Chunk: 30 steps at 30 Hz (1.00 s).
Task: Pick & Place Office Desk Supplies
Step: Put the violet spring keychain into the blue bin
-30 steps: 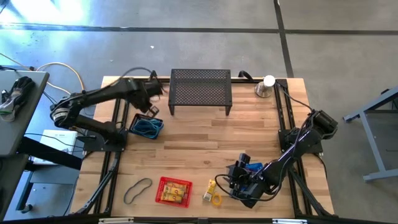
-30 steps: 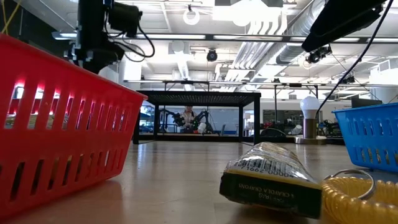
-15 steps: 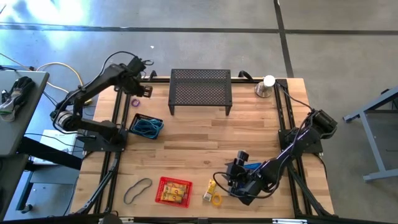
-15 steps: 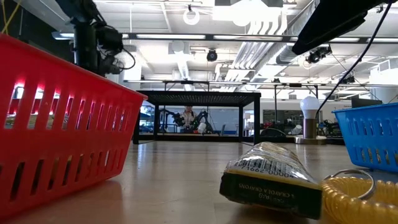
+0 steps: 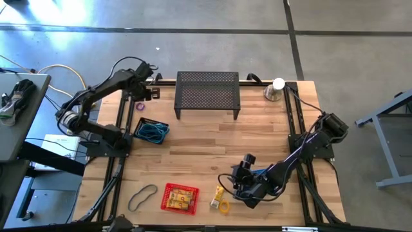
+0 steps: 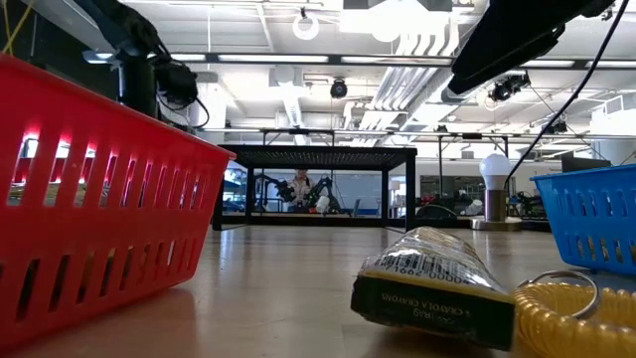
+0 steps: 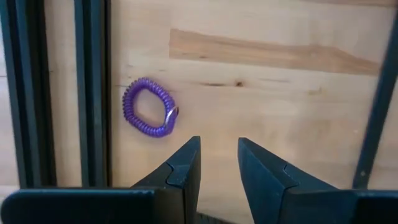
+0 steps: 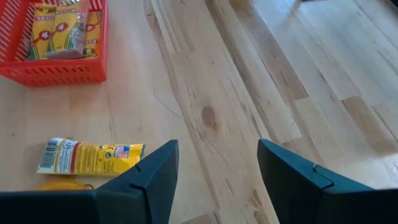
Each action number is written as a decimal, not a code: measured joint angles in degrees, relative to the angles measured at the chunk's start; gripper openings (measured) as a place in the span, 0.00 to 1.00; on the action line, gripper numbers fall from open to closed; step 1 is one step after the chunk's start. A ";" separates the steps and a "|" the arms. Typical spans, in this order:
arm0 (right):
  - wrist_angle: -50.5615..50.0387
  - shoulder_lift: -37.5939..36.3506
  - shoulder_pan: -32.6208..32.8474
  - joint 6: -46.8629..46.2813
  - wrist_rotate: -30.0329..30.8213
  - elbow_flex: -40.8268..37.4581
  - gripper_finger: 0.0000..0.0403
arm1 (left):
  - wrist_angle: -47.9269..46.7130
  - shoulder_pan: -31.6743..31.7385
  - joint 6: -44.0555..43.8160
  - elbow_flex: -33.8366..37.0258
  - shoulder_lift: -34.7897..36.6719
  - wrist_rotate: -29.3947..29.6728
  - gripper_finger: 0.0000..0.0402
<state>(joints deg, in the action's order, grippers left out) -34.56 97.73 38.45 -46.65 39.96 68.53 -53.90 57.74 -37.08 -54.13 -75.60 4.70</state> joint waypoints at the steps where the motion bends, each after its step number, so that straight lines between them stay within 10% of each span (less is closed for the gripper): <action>1: 0.19 0.02 -0.15 0.00 -0.04 0.00 0.52 | 0.47 0.00 -0.30 0.00 -0.87 0.08 0.25; 30: 0.56 0.02 -0.74 0.51 -2.45 0.00 0.52 | 5.16 1.18 -8.54 -0.04 -9.76 3.57 0.25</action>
<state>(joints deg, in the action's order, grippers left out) -34.00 97.76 37.71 -46.14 37.52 68.53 -48.75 58.92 -45.62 -54.17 -85.36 8.27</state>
